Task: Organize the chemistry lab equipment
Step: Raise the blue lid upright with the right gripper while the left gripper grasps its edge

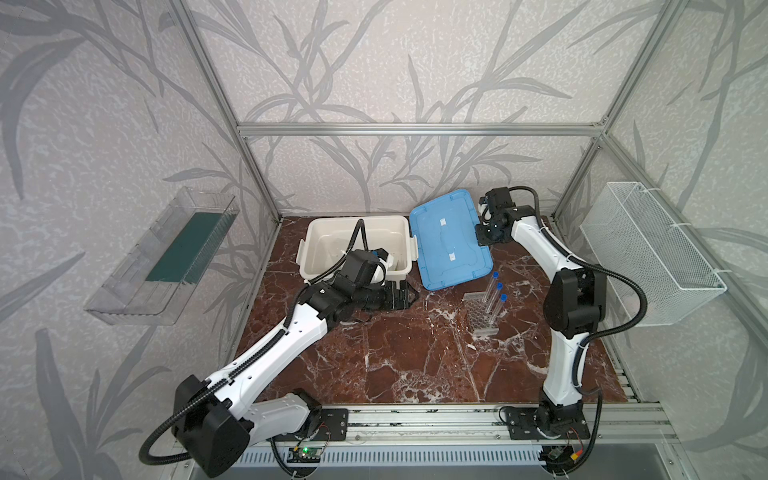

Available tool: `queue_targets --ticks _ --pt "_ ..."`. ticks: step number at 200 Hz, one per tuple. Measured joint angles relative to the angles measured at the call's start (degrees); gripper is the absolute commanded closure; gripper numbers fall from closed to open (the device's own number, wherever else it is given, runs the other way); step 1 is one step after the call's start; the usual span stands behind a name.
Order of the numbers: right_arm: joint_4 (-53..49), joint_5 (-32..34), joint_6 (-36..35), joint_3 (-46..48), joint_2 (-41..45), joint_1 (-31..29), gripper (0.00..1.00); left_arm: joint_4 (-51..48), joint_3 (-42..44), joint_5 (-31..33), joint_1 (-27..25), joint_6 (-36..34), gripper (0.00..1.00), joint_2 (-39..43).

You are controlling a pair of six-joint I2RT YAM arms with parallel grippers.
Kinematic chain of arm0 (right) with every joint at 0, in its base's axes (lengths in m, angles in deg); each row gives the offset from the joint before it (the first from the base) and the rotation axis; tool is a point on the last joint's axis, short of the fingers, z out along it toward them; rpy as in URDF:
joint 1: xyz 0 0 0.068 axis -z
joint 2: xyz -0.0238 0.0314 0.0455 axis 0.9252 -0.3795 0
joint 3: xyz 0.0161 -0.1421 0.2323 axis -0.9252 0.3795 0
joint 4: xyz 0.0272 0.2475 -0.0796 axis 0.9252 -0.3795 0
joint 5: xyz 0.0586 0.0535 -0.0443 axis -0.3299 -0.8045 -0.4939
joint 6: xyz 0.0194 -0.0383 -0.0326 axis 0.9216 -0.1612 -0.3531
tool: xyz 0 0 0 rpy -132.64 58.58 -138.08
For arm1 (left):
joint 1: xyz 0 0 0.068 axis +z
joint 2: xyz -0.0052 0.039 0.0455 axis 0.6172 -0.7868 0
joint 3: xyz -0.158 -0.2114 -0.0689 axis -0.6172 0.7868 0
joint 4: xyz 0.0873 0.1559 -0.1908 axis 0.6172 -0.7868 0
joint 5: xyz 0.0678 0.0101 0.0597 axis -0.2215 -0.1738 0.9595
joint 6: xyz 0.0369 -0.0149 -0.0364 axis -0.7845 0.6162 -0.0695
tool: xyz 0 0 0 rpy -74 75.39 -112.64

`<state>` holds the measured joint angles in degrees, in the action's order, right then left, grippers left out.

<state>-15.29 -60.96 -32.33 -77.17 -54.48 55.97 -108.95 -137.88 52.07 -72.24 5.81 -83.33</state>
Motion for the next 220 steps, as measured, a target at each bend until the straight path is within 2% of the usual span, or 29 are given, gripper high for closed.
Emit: queue_targets --ticks 75,115,145,183,220 --pt "2.43 2.32 0.59 2.64 10.36 0.55 1.00 4.02 -2.36 -2.19 0.00 0.04 0.05 0.24" --pt "1.90 0.83 3.23 3.15 15.21 2.34 1.00 11.26 -2.58 -3.48 0.00 1.01 0.05 0.50" --pt "1.27 -0.11 5.29 5.68 22.08 3.50 1.00 16.06 -2.60 -3.43 0.00 1.09 0.04 1.25" --pt "1.11 -4.87 8.48 10.03 32.57 3.78 1.00 26.91 -1.81 -3.21 0.33 3.39 0.06 1.27" --pt "0.87 -11.67 12.11 13.99 40.85 3.76 1.00 31.93 -1.79 -2.32 1.11 3.91 0.08 0.98"
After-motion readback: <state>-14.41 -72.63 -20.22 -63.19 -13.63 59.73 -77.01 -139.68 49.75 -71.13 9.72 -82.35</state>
